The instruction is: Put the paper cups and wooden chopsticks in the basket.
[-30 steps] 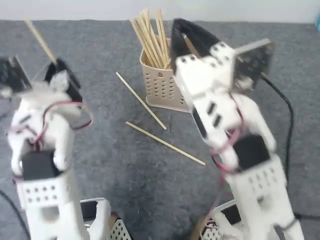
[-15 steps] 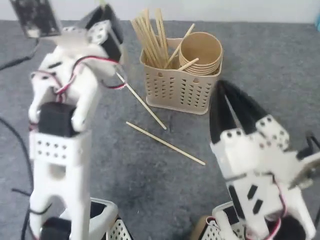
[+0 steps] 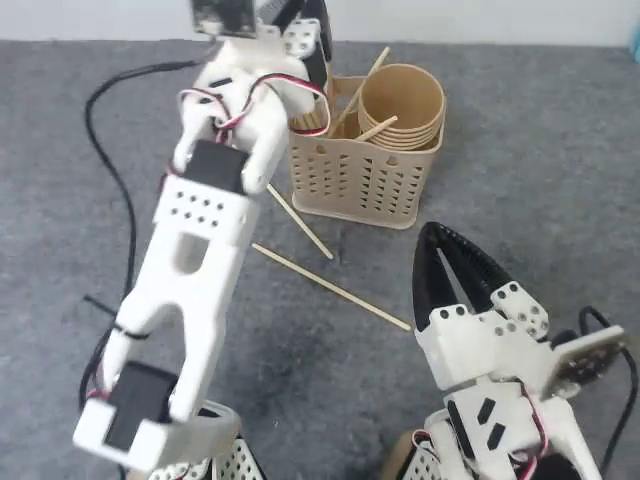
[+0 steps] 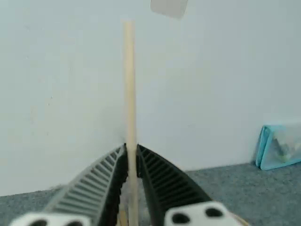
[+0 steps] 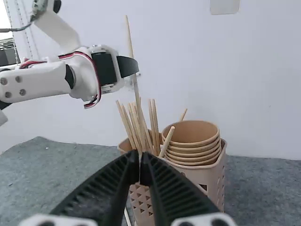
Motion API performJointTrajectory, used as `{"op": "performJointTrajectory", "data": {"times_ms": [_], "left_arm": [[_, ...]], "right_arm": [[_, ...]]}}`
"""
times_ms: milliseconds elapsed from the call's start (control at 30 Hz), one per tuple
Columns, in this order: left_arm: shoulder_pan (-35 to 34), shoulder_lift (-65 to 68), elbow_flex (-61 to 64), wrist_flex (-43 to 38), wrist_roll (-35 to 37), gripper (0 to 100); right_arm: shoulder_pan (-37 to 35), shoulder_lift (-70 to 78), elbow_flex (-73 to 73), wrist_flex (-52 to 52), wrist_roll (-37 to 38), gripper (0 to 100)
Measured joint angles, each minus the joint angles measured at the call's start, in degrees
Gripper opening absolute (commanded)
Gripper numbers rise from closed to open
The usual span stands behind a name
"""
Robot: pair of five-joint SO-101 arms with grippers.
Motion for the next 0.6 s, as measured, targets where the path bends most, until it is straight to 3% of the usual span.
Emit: {"op": "performJointTrajectory", "data": {"times_ms": [133, 433, 600], "left_arm": [[0.00, 1.58, 0.00, 0.18, -1.85, 27], [0.00, -2.64, -0.26, 8.26, 0.88, 22], [-4.75, -12.92, -0.35, 19.87, 0.79, 22]], "right_arm": [[-0.09, 0.00, 0.00, 0.62, 0.00, 2.0], [-0.09, 0.00, 0.00, 3.52, 0.00, 2.0], [-0.26, 0.00, 2.99, 7.12, 2.64, 1.9]]}}
